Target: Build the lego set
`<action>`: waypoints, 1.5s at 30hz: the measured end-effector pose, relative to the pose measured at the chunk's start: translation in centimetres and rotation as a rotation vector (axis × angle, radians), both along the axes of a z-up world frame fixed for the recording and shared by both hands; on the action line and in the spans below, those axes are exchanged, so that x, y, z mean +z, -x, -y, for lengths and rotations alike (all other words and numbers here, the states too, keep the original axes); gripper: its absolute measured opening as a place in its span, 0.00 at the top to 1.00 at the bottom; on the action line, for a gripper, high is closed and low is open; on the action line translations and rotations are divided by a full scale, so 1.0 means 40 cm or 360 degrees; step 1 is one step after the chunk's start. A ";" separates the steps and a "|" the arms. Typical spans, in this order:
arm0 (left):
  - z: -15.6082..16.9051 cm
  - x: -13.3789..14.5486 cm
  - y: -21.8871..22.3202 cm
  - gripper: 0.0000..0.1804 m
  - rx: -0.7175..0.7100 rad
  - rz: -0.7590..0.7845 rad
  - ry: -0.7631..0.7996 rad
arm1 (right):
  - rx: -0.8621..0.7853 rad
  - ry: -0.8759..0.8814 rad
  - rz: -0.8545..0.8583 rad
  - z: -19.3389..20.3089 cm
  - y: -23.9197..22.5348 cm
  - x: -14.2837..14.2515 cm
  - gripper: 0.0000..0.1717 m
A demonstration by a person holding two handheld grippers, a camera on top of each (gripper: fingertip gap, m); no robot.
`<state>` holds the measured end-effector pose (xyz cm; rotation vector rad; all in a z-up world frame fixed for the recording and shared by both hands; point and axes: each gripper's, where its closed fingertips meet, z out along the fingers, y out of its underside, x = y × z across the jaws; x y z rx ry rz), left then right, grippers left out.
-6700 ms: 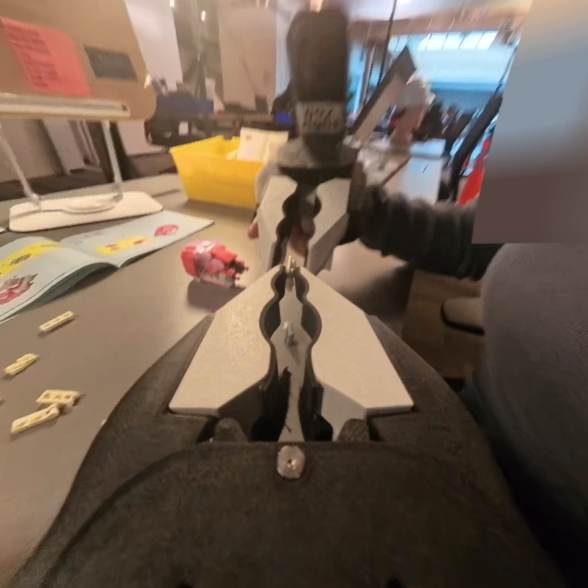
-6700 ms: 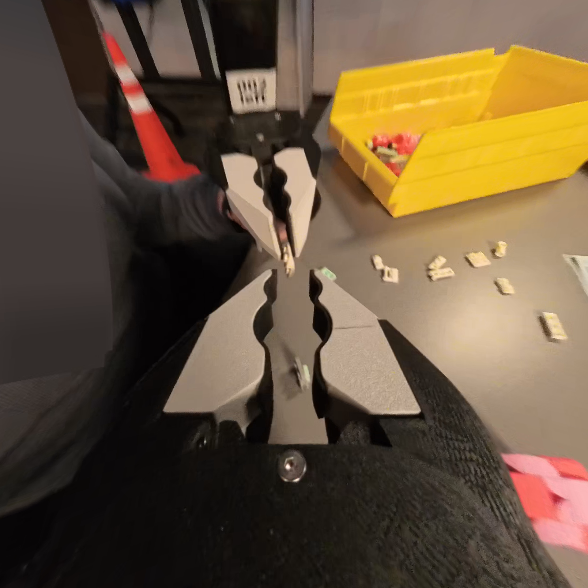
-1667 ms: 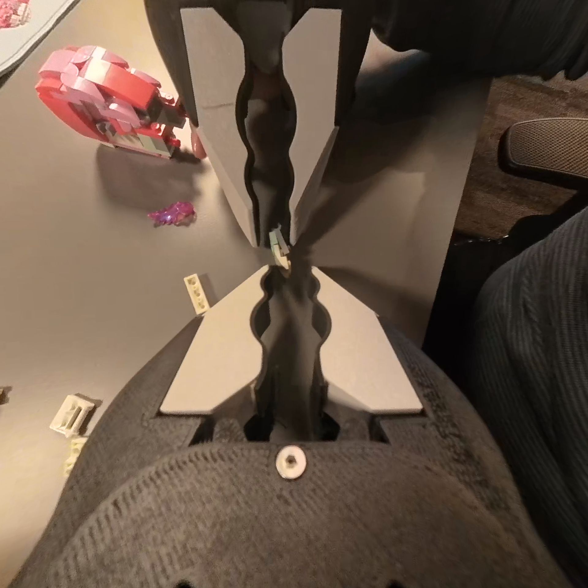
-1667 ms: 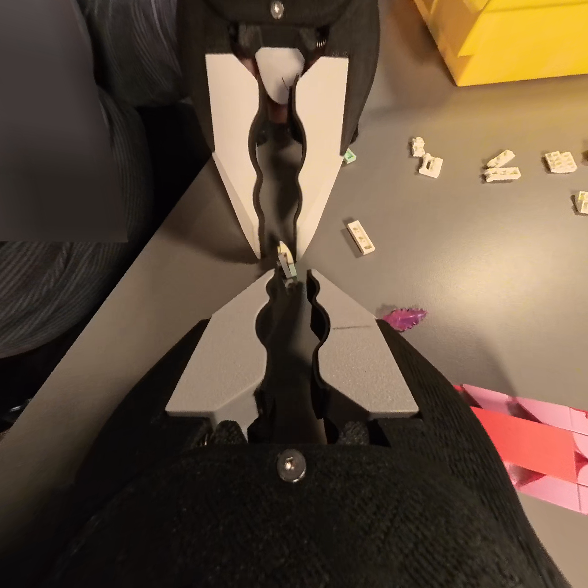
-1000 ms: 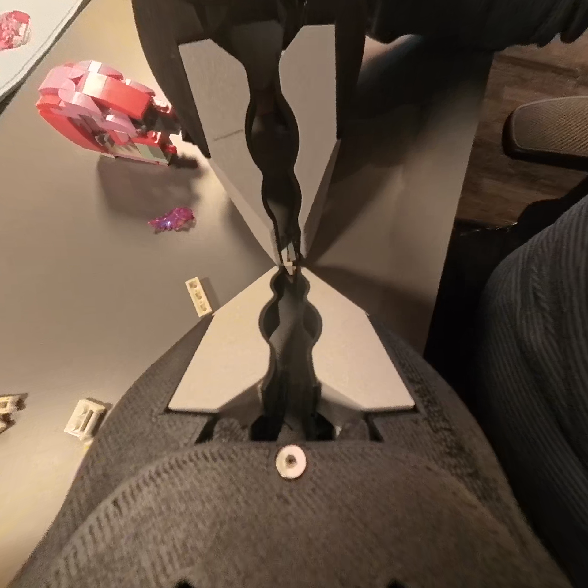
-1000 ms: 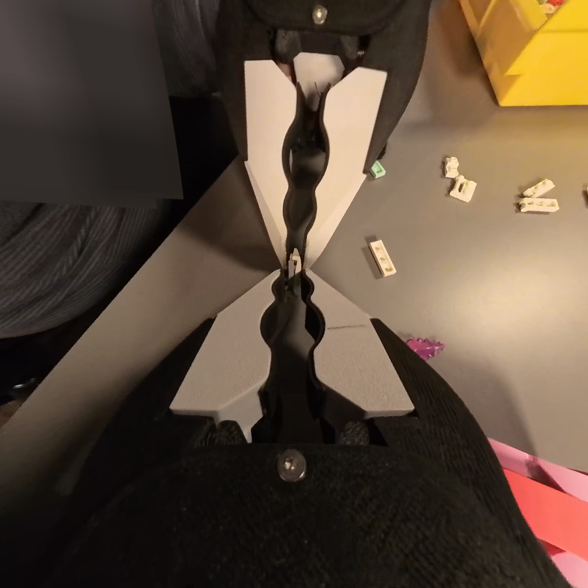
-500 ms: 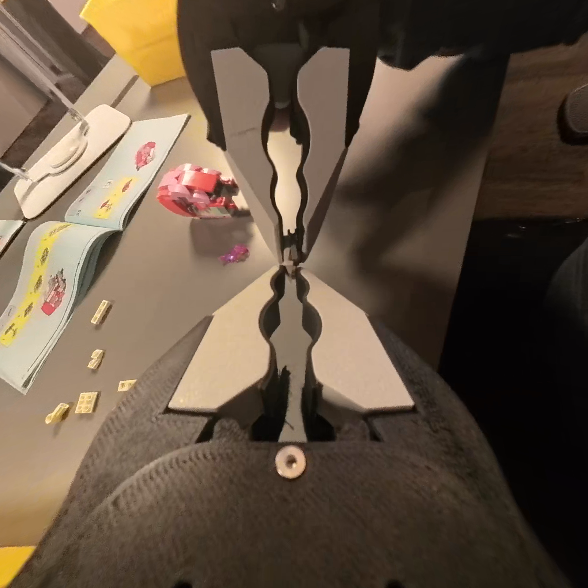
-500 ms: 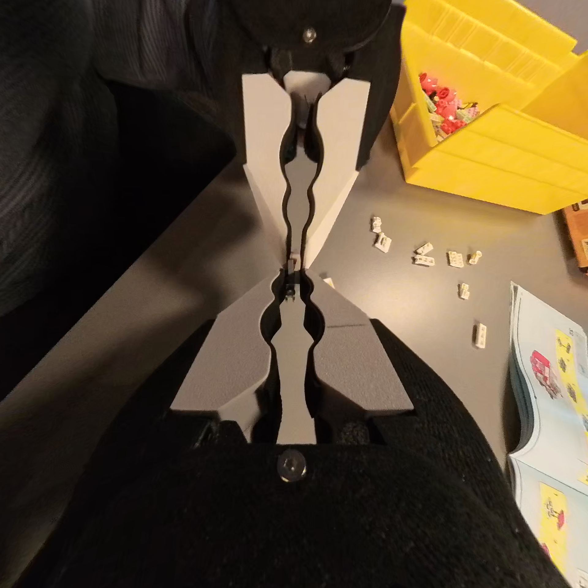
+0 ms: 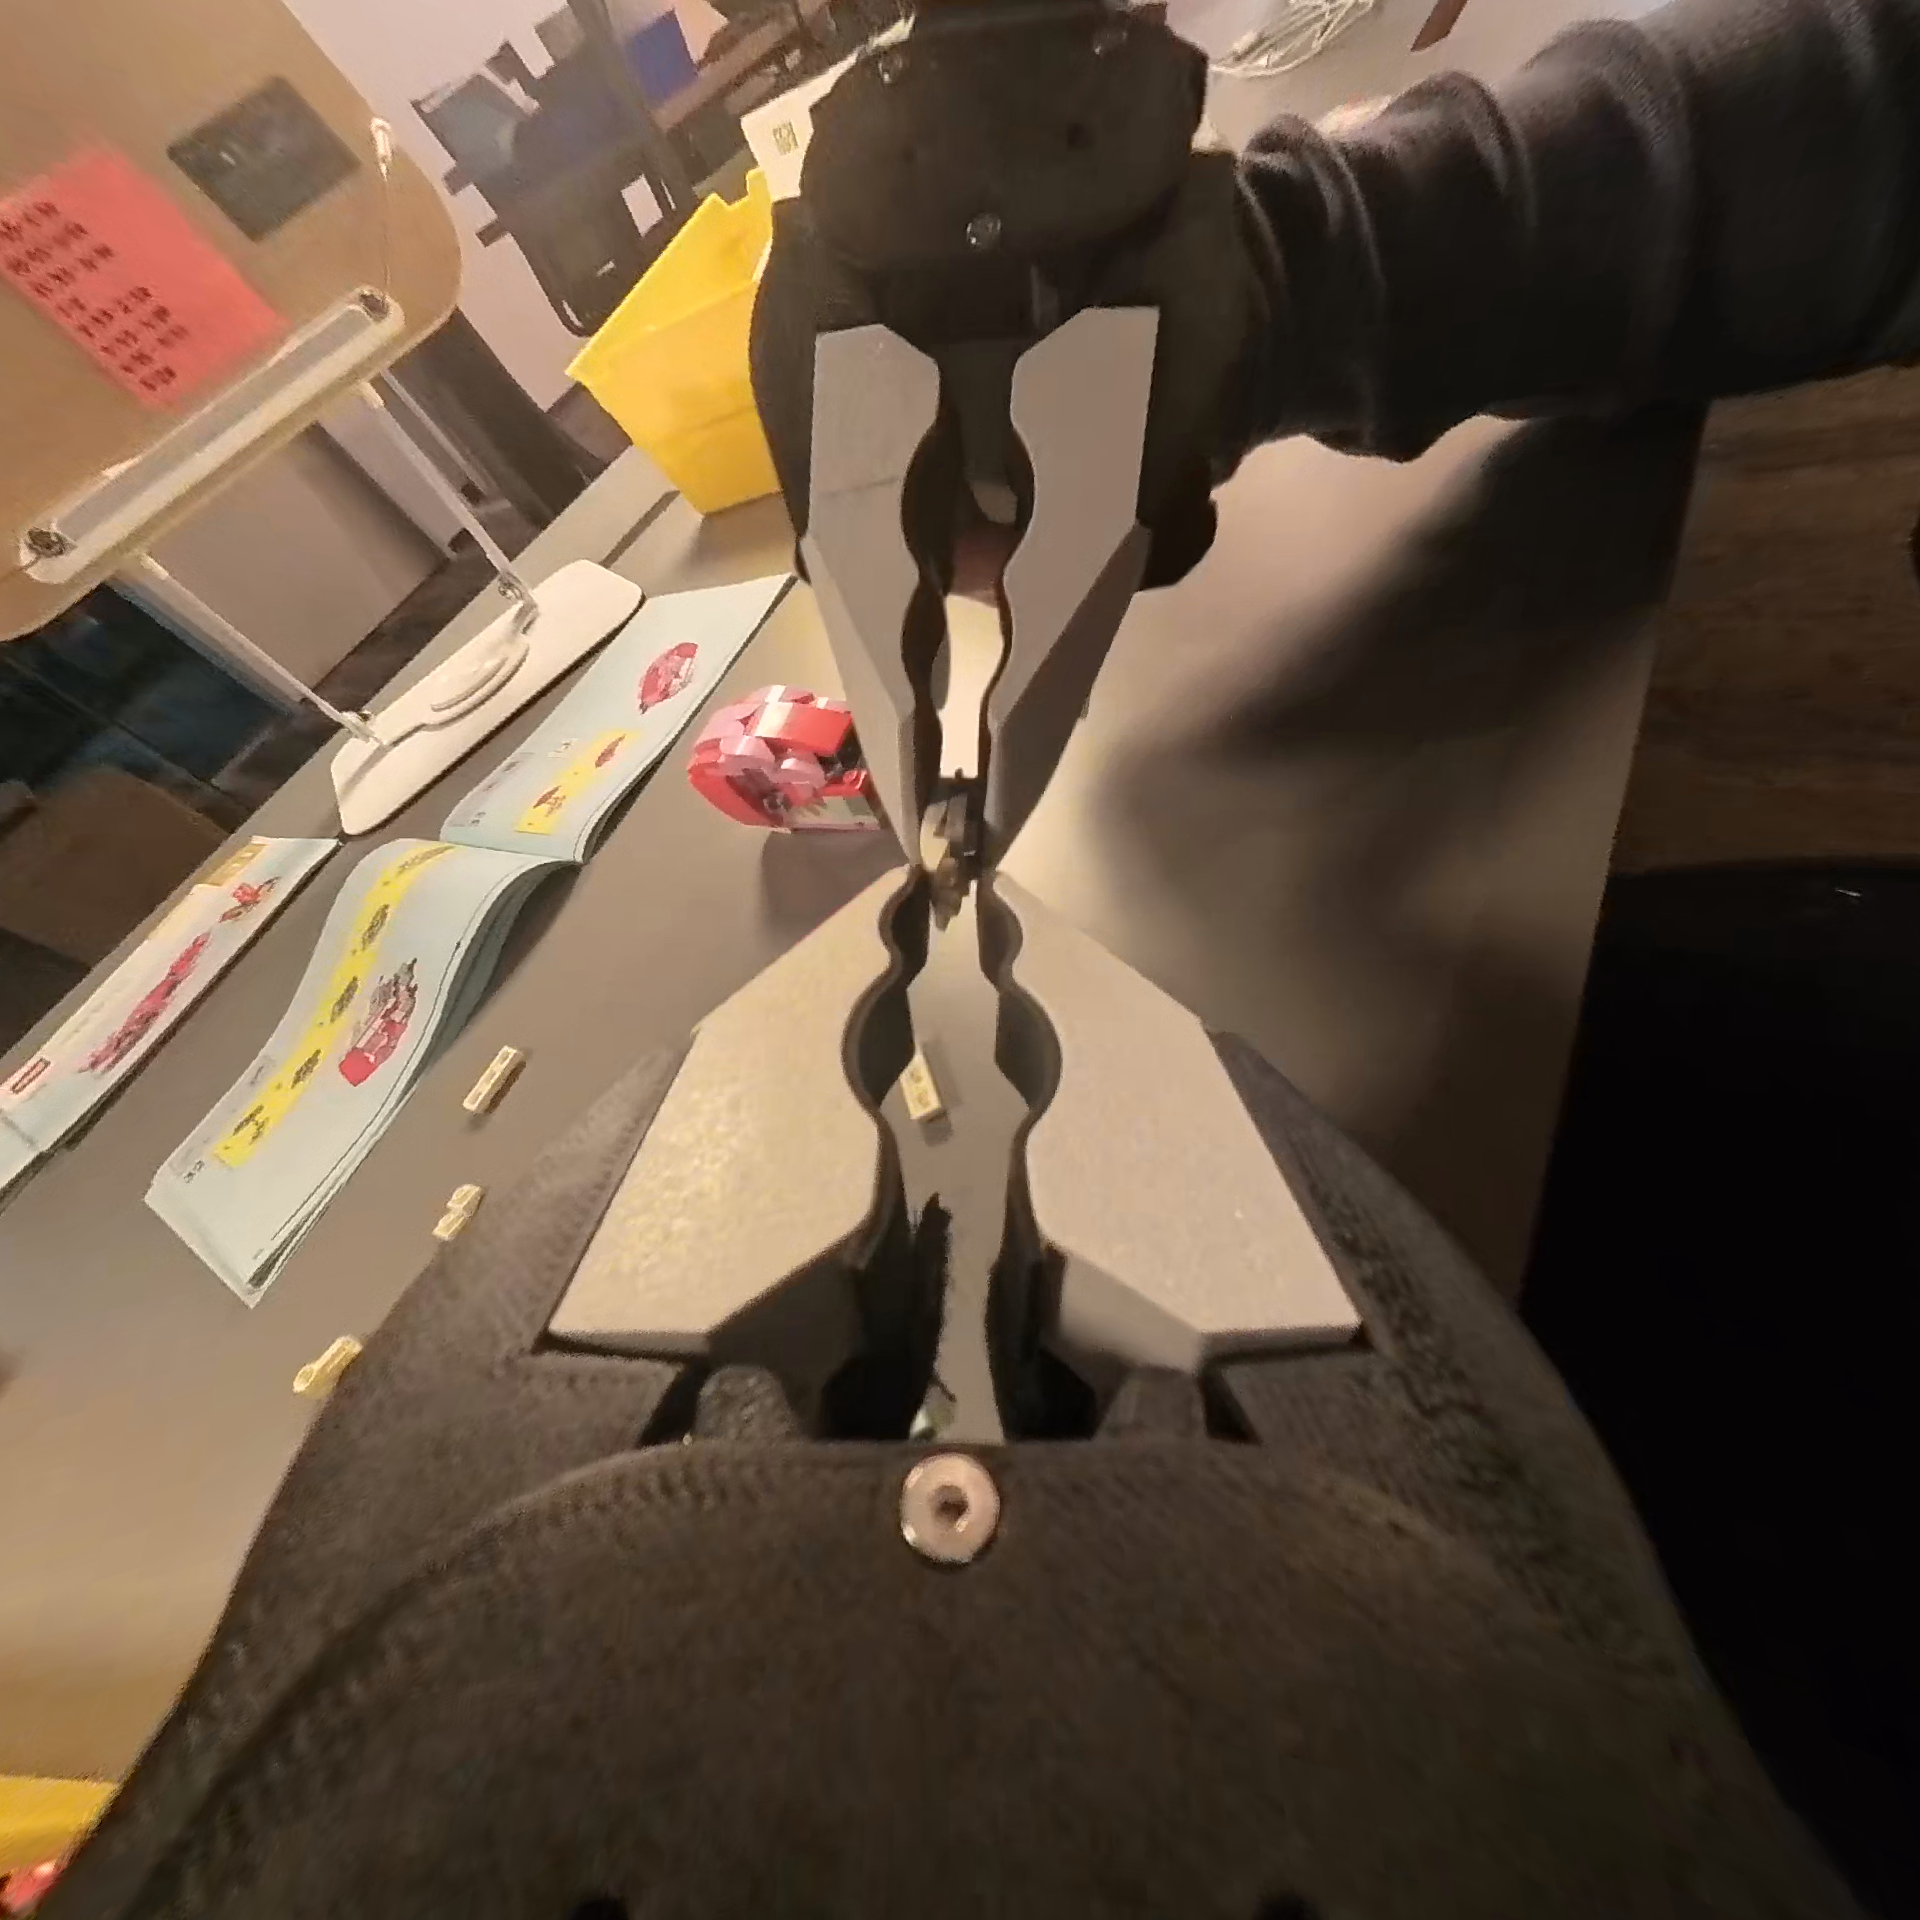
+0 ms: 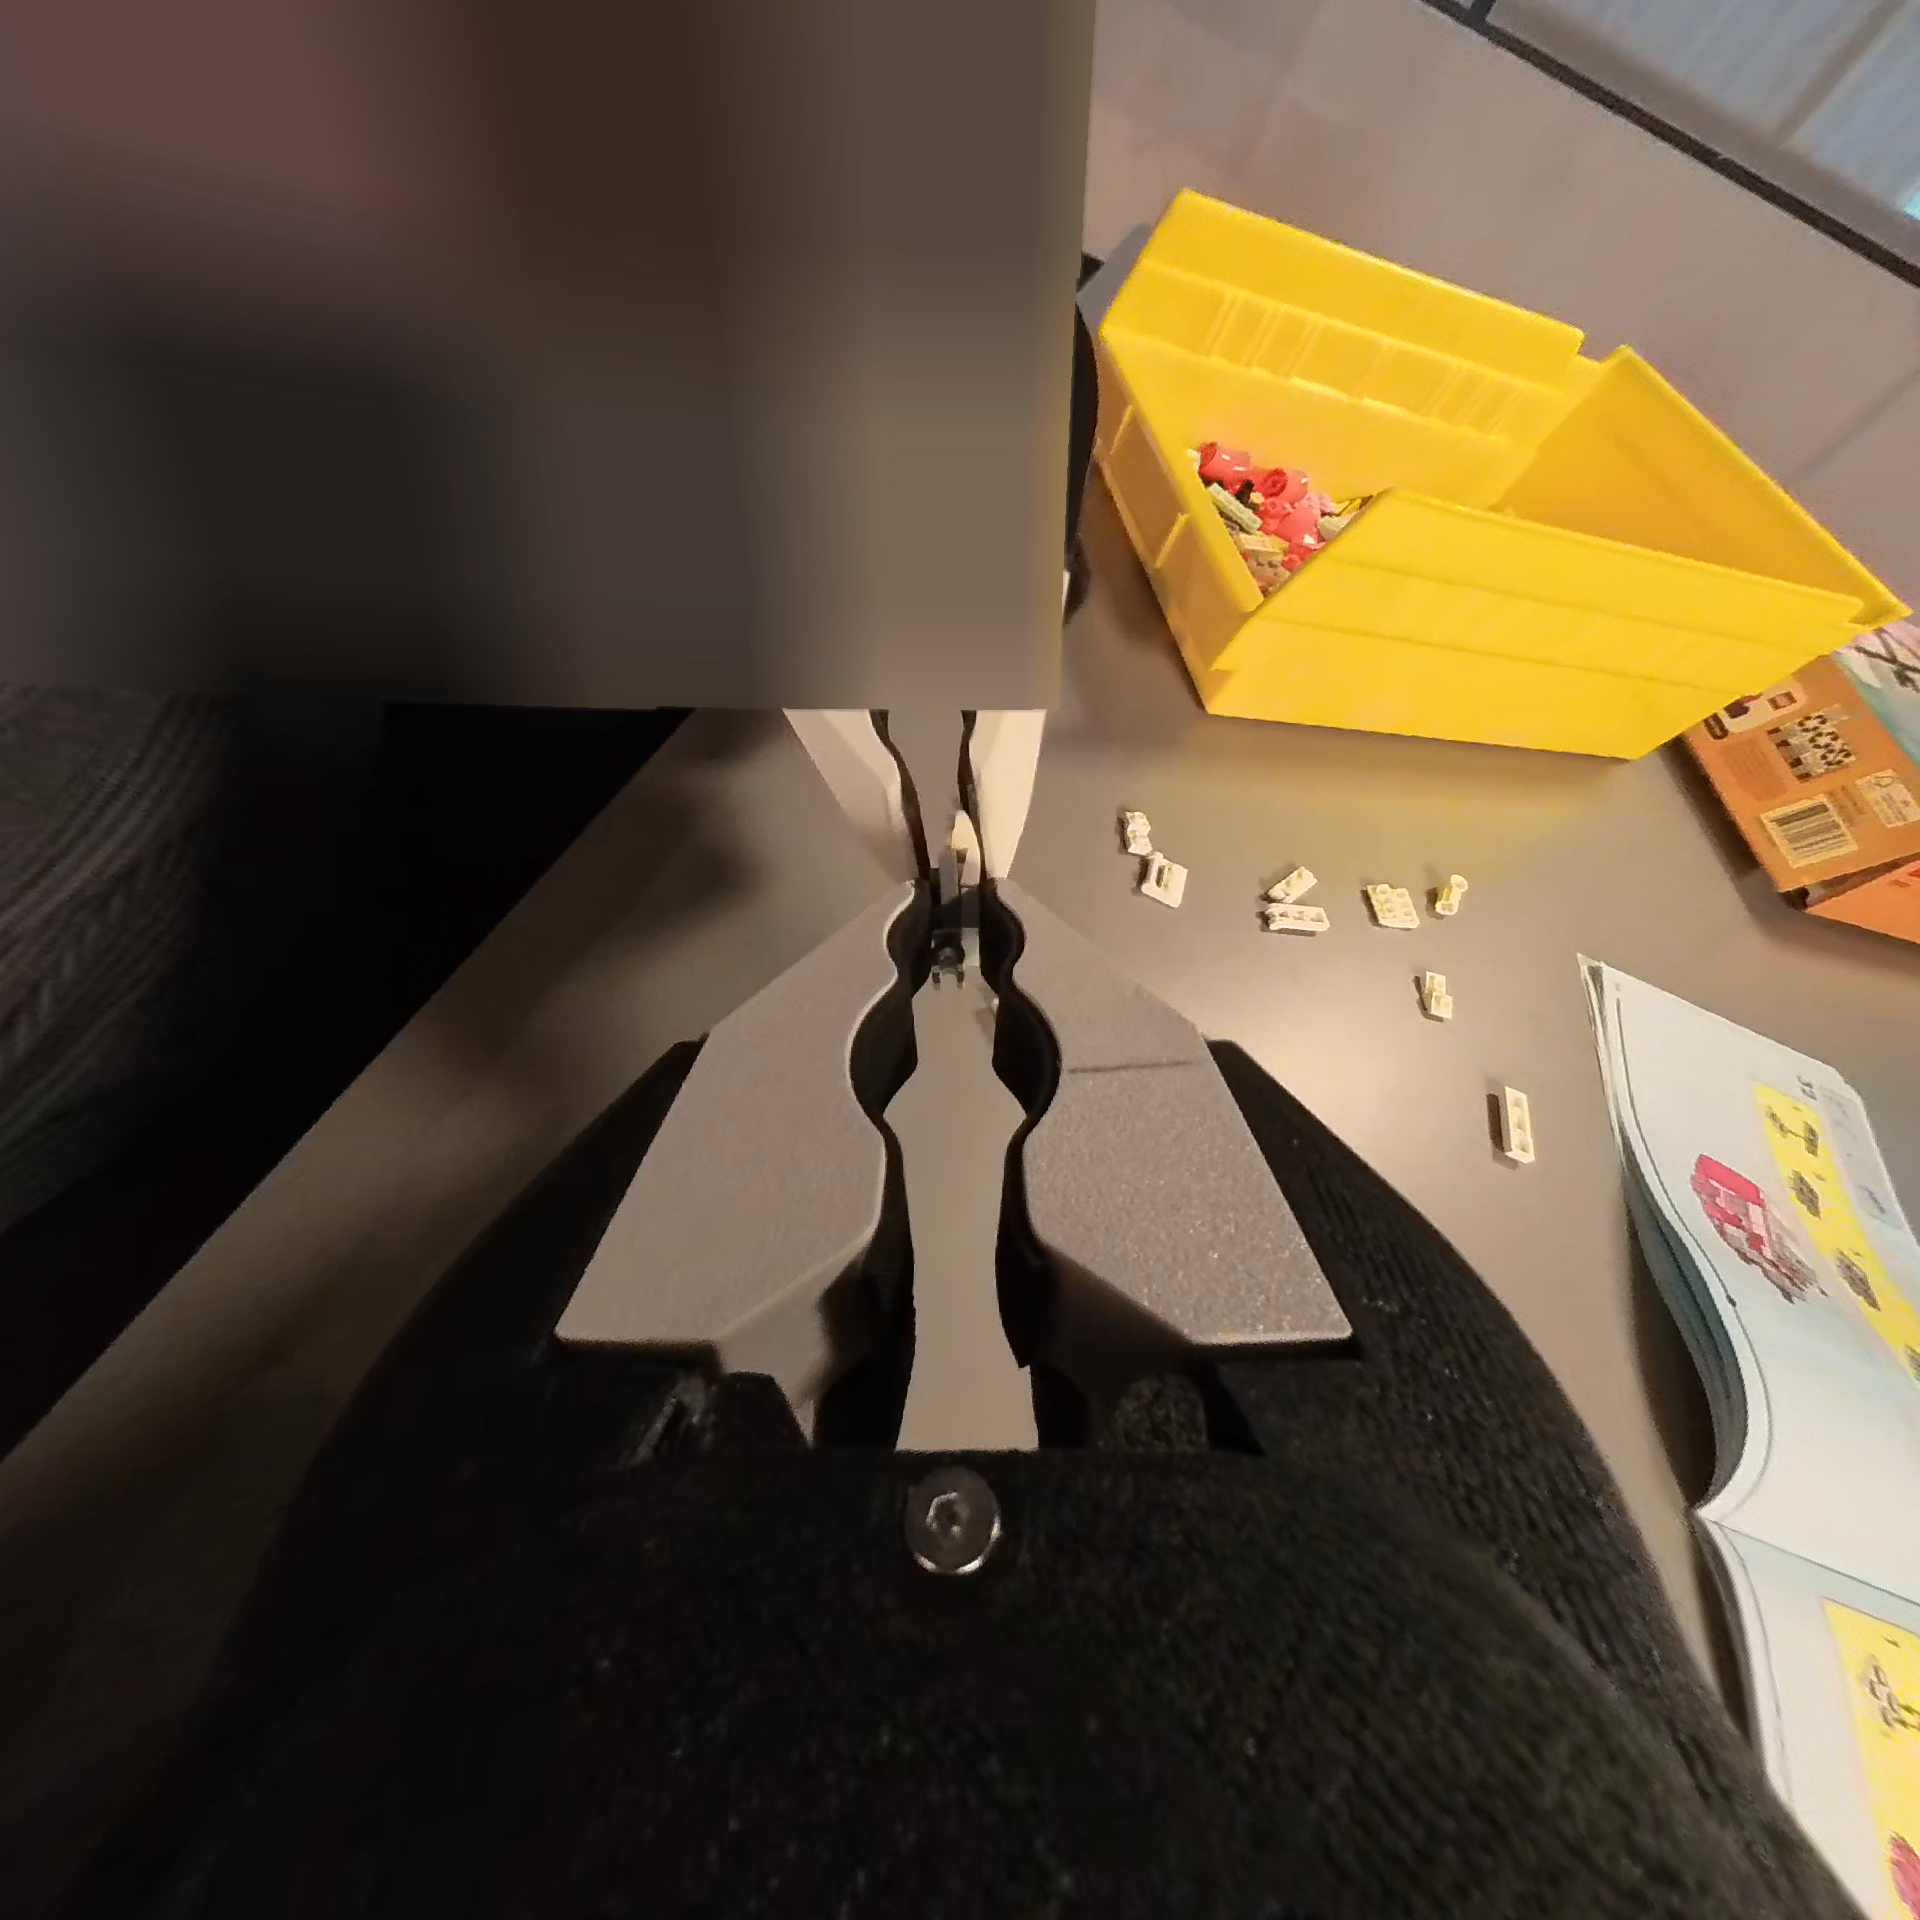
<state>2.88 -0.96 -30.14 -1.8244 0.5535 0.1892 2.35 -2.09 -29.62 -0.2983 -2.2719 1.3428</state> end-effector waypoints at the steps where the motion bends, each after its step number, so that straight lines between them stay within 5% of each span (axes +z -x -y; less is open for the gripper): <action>1: 0.000 0.001 0.000 0.96 -0.0003 -0.0004 -0.0014 | -0.0001 0.0009 -0.0002 0.000 0.000 0.002 0.96; 20: 0.003 0.037 0.008 0.96 0.0000 0.0004 -0.0243 | -0.0036 0.0256 0.0069 0.003 0.010 0.042 0.96; 26: 0.005 0.045 0.009 0.97 0.0045 -0.0219 -0.0316 | -0.0015 0.0404 0.0185 0.005 0.008 0.050 0.96; 45: 0.007 0.073 -0.003 0.97 0.0060 -0.0292 -0.0489 | 0.0055 0.0512 0.0048 0.009 -0.002 0.080 0.96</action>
